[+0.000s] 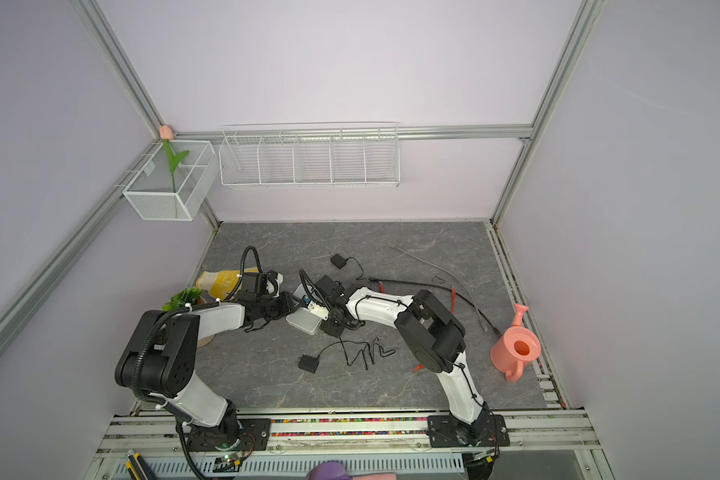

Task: Insert the plug into the switch port

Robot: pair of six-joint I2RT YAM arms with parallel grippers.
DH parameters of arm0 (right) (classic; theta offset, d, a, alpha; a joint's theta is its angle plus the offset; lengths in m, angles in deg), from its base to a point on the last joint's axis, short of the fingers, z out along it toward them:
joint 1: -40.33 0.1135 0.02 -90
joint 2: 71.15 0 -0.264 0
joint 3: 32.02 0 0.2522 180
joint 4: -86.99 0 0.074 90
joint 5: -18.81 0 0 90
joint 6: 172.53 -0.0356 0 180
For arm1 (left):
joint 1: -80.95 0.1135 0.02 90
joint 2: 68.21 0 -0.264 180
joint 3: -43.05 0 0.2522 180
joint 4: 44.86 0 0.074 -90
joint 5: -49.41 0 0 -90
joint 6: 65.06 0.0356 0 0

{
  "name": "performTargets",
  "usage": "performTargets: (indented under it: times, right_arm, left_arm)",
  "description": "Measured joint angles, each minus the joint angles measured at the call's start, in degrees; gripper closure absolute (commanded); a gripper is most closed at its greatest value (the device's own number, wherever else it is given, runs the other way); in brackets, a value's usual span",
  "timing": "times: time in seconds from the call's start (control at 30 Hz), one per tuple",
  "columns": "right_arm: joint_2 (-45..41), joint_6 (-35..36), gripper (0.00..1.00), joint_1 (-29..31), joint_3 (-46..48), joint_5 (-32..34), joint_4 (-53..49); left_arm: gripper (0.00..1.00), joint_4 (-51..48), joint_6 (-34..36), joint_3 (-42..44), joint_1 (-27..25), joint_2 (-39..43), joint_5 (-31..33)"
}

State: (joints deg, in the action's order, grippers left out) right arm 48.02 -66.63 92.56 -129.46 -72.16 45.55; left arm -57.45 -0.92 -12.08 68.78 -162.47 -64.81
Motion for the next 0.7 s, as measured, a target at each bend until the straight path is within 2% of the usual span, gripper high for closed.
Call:
performTargets:
  times: [0.7]
  right_arm:
    - [2.0, 0.0, 0.94, 0.3, -4.6, -1.7, -2.7]
  left_arm:
    - [0.67, 0.0, 0.7, -0.5, 0.0, -0.7, 0.0]
